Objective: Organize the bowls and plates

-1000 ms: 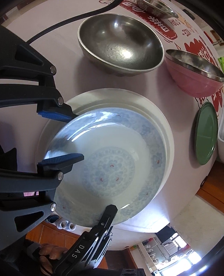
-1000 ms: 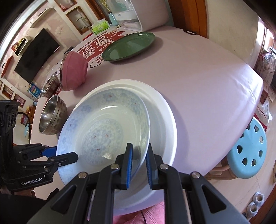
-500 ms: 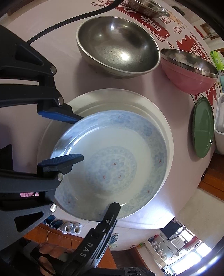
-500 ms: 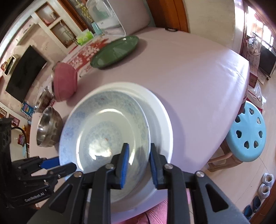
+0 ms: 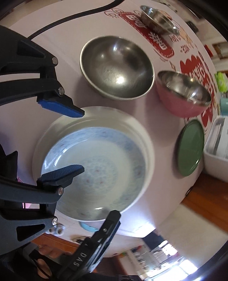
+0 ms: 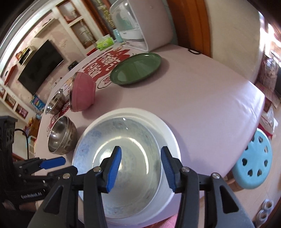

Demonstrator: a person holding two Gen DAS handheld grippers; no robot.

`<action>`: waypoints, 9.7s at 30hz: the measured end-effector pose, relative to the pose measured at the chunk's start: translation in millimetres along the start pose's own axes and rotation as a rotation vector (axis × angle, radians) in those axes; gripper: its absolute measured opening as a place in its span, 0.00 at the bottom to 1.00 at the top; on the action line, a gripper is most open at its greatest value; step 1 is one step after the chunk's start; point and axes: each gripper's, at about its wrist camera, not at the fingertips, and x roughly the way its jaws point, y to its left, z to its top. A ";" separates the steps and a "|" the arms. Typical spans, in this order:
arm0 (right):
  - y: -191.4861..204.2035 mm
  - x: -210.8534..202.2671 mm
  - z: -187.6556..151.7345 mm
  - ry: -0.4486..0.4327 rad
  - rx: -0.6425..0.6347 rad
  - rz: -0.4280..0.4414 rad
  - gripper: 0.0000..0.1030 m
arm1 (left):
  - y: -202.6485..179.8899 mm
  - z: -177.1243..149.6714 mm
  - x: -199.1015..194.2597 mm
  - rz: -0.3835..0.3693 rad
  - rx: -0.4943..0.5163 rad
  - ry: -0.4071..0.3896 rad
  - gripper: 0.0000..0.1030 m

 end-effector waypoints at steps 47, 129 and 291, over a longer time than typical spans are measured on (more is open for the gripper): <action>-86.9 -17.5 167.2 -0.046 -0.474 0.212 0.66 | -110.8 98.3 -33.8 0.103 -0.469 -0.282 0.74; -70.7 168.4 239.9 0.144 -0.533 0.277 0.17 | -13.9 201.6 123.8 0.160 -0.729 -0.195 0.32; 270.8 -29.8 39.6 0.150 -0.646 0.081 0.70 | 183.4 -88.7 -215.9 0.372 -0.580 -0.239 0.73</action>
